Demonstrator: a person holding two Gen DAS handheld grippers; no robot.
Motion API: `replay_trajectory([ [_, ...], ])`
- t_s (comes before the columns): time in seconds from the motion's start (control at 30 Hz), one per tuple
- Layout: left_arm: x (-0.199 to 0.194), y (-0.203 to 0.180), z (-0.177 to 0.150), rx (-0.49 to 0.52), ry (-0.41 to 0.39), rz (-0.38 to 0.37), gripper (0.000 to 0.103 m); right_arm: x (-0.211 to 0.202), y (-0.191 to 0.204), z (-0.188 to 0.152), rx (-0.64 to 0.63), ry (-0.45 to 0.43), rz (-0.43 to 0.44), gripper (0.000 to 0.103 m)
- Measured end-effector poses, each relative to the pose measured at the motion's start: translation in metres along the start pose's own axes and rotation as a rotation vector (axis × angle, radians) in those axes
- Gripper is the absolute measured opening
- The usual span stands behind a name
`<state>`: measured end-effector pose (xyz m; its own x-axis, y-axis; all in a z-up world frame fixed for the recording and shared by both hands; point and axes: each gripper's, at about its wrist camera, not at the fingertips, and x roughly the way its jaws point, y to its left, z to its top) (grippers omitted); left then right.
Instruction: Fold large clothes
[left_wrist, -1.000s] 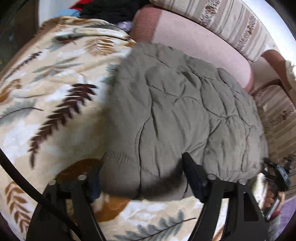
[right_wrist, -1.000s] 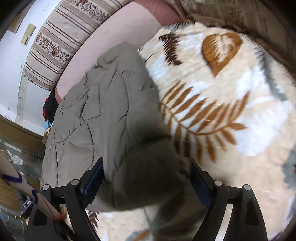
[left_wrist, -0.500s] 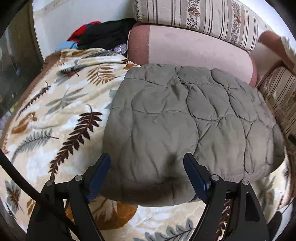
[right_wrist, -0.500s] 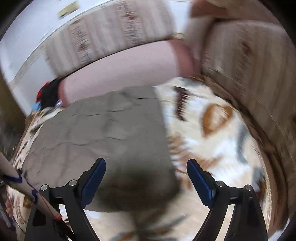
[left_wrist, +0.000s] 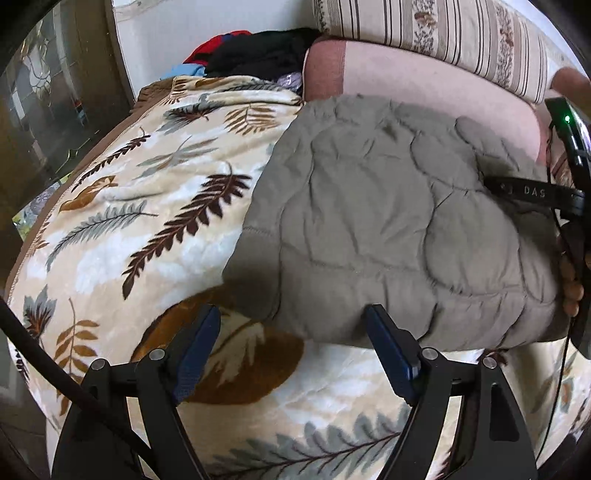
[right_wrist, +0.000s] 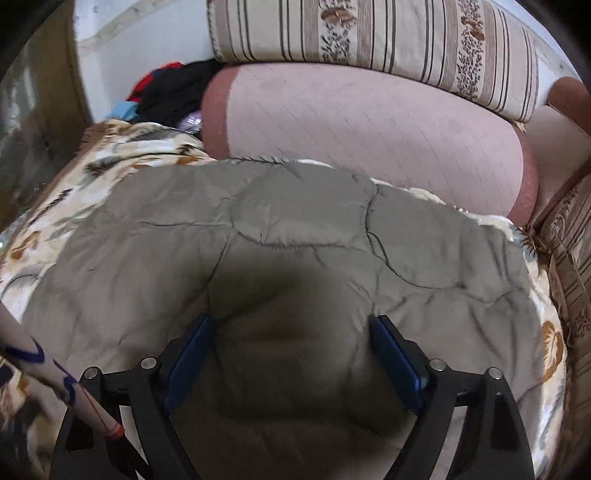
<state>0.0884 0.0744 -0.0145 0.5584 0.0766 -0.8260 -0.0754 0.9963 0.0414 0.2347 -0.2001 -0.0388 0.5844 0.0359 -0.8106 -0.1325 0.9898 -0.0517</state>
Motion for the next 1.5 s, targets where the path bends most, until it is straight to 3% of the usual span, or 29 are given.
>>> replay_trajectory([
  [0.1, -0.005, 0.003, -0.003, -0.007, -0.014, -0.005, 0.080, -0.015, -0.005, -0.009, 0.018, -0.023, 0.006, 0.089],
  [0.27, -0.017, -0.001, -0.008, -0.022, -0.049, -0.026, 0.080, -0.090, -0.058, -0.063, 0.135, -0.071, 0.089, 0.089],
  [0.37, -0.022, -0.007, -0.015, -0.024, -0.068, -0.058, 0.080, -0.127, -0.098, -0.095, 0.173, -0.073, 0.009, 0.090],
  [0.47, -0.027, -0.009, -0.024, -0.028, -0.081, -0.073, 0.080, -0.148, -0.119, -0.096, 0.182, -0.060, -0.085, 0.090],
  [0.6, -0.036, 0.006, -0.035, -0.032, -0.079, -0.029, 0.080, -0.159, -0.085, -0.055, 0.066, -0.077, -0.099, 0.090],
  [0.73, -0.054, 0.031, -0.044, -0.073, -0.096, 0.029, 0.080, -0.148, -0.004, -0.021, -0.024, -0.081, 0.059, 0.090],
  [0.8, -0.062, 0.042, -0.049, -0.093, -0.098, 0.056, 0.080, -0.137, 0.033, -0.023, -0.029, -0.061, 0.170, 0.090],
  [0.93, -0.072, 0.047, -0.056, -0.107, -0.099, 0.068, 0.081, -0.118, 0.074, -0.056, -0.052, -0.029, 0.260, 0.090],
  [1.07, -0.083, 0.032, -0.056, -0.073, -0.118, 0.046, 0.081, -0.108, 0.055, -0.094, -0.011, 0.002, 0.226, 0.087],
  [1.2, -0.089, 0.010, -0.056, -0.028, -0.142, 0.010, 0.085, -0.138, 0.004, -0.150, 0.043, -0.015, 0.166, 0.087],
  [1.37, -0.087, -0.022, -0.056, 0.025, -0.133, -0.036, 0.085, -0.176, -0.053, -0.227, 0.119, -0.045, 0.005, 0.087],
  [1.5, -0.081, -0.038, -0.057, 0.059, -0.097, -0.055, 0.085, -0.185, -0.075, -0.242, 0.202, -0.077, -0.033, 0.088],
])
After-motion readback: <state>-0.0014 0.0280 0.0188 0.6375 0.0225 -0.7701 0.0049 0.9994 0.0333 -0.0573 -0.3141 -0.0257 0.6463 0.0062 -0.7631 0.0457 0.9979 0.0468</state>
